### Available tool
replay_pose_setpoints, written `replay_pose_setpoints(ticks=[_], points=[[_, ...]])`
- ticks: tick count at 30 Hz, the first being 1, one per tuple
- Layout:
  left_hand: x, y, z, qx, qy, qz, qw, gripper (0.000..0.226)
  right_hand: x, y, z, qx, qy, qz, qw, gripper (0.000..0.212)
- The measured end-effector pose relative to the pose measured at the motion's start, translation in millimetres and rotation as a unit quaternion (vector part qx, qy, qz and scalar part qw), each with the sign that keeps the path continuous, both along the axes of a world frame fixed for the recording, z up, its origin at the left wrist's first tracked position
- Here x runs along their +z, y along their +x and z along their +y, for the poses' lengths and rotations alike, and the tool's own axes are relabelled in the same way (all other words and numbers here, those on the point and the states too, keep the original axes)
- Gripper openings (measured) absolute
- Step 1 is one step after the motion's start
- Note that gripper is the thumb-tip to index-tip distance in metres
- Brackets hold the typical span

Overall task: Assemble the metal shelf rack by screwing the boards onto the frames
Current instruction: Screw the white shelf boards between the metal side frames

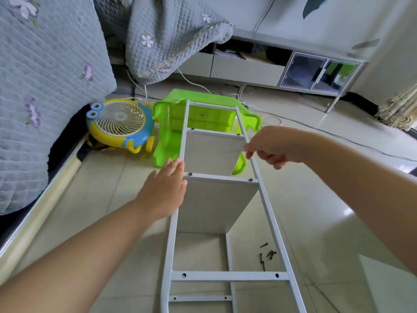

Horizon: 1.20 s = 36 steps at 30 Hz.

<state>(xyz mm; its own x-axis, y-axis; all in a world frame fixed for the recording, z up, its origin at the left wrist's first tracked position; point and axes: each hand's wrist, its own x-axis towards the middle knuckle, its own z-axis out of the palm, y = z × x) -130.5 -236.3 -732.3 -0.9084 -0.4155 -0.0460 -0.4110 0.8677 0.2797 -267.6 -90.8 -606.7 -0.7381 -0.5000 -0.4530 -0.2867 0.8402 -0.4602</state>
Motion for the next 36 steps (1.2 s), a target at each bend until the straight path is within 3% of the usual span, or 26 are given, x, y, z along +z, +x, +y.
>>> replay_pose_setpoints(ticks=[2, 6, 17, 21, 25, 36], points=[[3.8, -2.4, 1.3, -0.020, -0.057, -0.021, 0.998, 0.051, -7.2, -8.8, 21.3, -0.037, -0.011, 0.035, 0.999, 0.030], [15.2, -13.8, 11.1, -0.048, -0.086, -0.060, 0.993, 0.054, -29.6, -20.6, 47.8, -0.019, 0.023, 0.153, 0.988, 0.023], [14.5, -64.3, 8.4, -0.012, -0.028, -0.087, 0.996, 0.061, -45.1, -49.3, 18.9, -0.021, -0.187, 0.325, 0.927, 0.026], [11.9, -75.7, 1.4, 0.001, -0.008, -0.056, 0.998, 0.062, -45.5, -68.3, 8.0, -0.045, -0.208, 0.340, 0.916, 0.024], [11.4, -86.2, -8.5, 0.028, 0.030, 0.000, 0.999, 0.055, -46.4, -84.5, -1.5, -0.056, -0.234, 0.296, 0.924, 0.021], [4.5, -84.7, -8.6, 0.032, -0.037, -0.045, 0.998, 0.059, -38.3, -97.2, -3.6, 0.013, -0.167, 0.334, 0.928, 0.021]])
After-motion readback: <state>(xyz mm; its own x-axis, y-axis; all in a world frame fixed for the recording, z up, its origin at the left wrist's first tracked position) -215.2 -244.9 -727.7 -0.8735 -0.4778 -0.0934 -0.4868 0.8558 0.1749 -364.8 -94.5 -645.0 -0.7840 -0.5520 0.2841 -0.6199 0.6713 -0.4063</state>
